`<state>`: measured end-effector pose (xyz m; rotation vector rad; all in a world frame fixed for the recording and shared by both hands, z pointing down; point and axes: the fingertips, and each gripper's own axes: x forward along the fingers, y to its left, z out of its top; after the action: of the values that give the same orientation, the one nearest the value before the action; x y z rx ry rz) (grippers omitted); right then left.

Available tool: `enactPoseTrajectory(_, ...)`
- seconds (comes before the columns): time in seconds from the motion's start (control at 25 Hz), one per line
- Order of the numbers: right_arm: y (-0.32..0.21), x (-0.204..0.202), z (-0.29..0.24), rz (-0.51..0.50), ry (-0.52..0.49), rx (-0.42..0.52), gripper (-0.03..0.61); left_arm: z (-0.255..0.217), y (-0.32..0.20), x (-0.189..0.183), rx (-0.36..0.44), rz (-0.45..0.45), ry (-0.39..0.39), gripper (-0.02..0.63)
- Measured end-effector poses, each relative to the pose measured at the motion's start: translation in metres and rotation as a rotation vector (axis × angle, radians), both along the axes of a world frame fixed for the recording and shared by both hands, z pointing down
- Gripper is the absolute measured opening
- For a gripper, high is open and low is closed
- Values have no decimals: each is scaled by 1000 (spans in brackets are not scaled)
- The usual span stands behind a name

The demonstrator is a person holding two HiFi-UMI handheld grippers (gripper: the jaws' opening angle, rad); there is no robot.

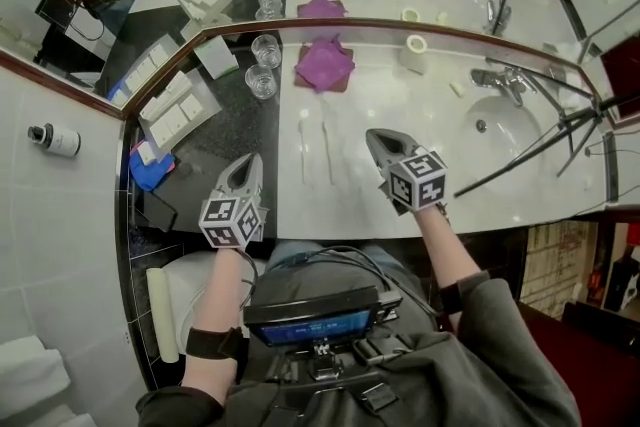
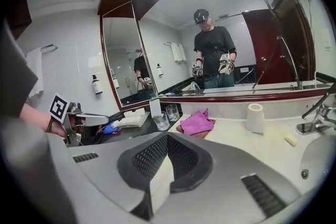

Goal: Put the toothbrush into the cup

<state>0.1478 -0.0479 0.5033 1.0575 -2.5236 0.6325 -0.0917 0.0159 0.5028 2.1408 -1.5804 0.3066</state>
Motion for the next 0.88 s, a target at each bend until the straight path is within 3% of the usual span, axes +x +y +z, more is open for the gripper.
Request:
enactPoseTrajectory(0.2,-2,6,6,13,-7,-12,18,-2,-1,8,8,38,-27,2)
enactPoseTrajectory(0.88,-1,-9,28,-3,2,-82,18,5,-7,-4,-22,-13,-14,3)
